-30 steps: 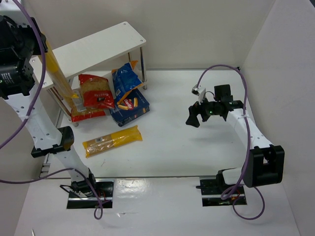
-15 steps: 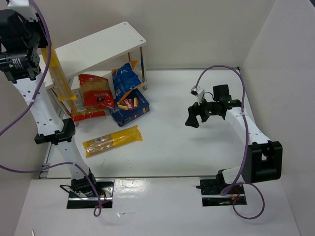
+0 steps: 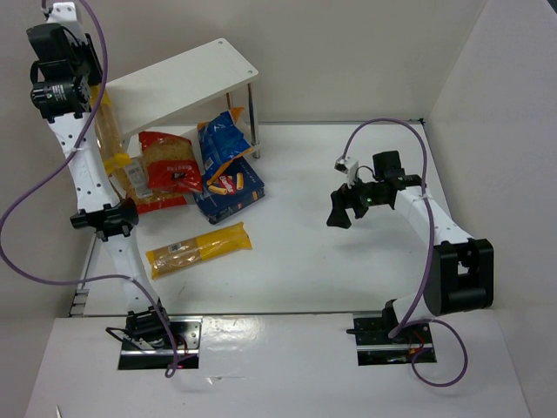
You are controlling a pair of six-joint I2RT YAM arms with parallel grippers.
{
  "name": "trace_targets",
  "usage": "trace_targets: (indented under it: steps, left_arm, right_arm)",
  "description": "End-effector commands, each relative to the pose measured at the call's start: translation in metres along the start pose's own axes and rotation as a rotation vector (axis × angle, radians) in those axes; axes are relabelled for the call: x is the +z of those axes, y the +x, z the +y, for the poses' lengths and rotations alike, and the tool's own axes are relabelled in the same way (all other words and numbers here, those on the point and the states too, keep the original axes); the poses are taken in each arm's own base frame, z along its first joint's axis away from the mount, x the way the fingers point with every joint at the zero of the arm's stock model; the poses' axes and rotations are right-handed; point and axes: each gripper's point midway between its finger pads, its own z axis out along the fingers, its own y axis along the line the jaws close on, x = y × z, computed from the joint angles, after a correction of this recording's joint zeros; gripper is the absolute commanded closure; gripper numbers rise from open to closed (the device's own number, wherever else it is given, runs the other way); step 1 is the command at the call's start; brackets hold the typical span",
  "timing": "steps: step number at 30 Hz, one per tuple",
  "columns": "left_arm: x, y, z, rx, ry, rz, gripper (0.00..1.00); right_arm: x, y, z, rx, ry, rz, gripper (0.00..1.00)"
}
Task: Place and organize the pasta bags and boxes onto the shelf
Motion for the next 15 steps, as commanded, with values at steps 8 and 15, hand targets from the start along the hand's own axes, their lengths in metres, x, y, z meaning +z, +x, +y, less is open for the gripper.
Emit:
trace_targets:
  steps: [8, 15]
  left_arm:
    - [0.047, 0.023, 0.008, 0.07, -0.058, 0.002, 1.0]
    - [0.053, 0.044, 0.009, 0.082, -0.065, 0.069, 1.0]
  right_arm:
    - [0.002, 0.0, 0.007, -0.001, -0.041, 0.001, 0.0]
    - [0.002, 0.0, 0.007, -0.01, -0.041, 0.001, 0.0]
